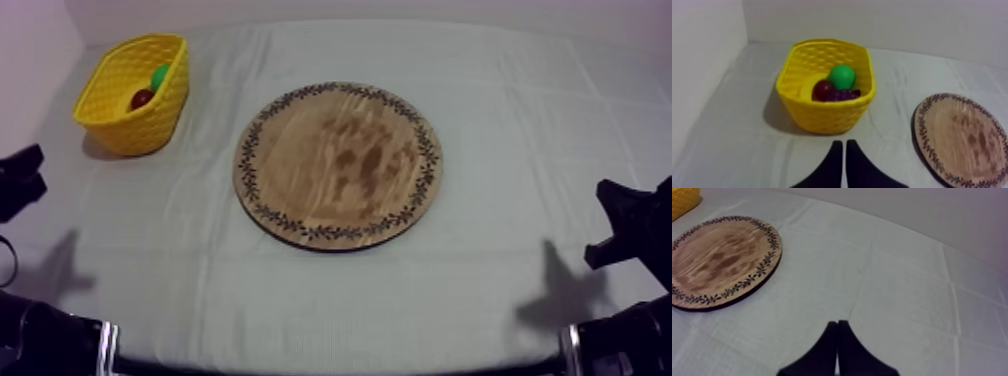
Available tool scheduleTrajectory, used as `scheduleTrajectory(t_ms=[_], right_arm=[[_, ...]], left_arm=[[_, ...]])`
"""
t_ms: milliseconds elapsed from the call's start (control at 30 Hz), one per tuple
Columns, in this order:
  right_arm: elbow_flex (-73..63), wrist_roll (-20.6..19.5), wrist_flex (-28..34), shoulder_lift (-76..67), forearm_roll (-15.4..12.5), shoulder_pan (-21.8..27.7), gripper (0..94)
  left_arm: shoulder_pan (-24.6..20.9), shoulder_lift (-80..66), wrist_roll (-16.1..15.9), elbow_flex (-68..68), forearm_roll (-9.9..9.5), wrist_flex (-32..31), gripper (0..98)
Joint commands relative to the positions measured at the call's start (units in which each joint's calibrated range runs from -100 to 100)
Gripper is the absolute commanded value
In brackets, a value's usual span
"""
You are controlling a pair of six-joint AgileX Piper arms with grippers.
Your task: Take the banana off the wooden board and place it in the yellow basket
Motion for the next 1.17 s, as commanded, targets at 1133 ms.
scheduleTrajectory(t_ms=[1133], right_arm=[[-0.03,0.0,0.0,0.03,0.0,0.0,0.2]], left_arm=[[-0.88,-13.14,6.32,17.55,-1.62,-13.61,0.1]])
